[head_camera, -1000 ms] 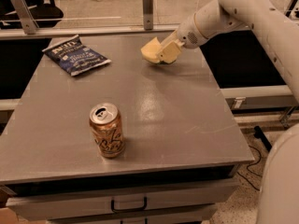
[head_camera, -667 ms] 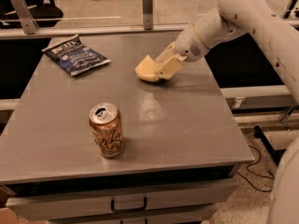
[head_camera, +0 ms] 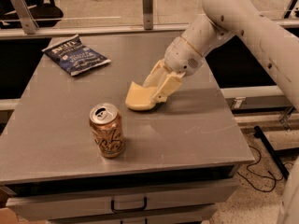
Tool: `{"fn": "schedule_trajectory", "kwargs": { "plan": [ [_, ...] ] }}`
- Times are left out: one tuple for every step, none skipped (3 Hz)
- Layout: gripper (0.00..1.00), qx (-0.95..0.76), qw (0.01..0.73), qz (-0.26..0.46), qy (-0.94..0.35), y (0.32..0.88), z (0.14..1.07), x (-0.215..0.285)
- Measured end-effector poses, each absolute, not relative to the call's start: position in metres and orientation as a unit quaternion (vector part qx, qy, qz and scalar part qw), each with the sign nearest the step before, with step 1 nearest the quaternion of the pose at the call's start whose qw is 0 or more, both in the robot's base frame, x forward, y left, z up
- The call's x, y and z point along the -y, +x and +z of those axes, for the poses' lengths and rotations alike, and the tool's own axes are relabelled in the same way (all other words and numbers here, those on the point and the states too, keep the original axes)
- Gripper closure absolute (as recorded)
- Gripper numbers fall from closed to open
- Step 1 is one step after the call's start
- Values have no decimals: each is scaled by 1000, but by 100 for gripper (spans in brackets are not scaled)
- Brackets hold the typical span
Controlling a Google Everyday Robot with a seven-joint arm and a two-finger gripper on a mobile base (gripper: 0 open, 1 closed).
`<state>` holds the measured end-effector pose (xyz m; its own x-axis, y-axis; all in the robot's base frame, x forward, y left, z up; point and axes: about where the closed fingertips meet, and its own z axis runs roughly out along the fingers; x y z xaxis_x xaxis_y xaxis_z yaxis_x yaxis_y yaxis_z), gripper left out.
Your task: Move sponge near orange can
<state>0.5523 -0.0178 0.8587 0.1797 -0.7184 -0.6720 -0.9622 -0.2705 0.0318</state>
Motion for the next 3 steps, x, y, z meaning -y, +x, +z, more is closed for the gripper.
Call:
{"fn": "schedule_trajectory", "kwargs": {
  "plan": [
    [100, -532, 187, 309, -766, 527, 862, 10],
    [82, -521, 174, 318, -773, 513, 861, 4],
    [58, -516, 168, 318, -777, 505, 860, 0]
  ]
}}
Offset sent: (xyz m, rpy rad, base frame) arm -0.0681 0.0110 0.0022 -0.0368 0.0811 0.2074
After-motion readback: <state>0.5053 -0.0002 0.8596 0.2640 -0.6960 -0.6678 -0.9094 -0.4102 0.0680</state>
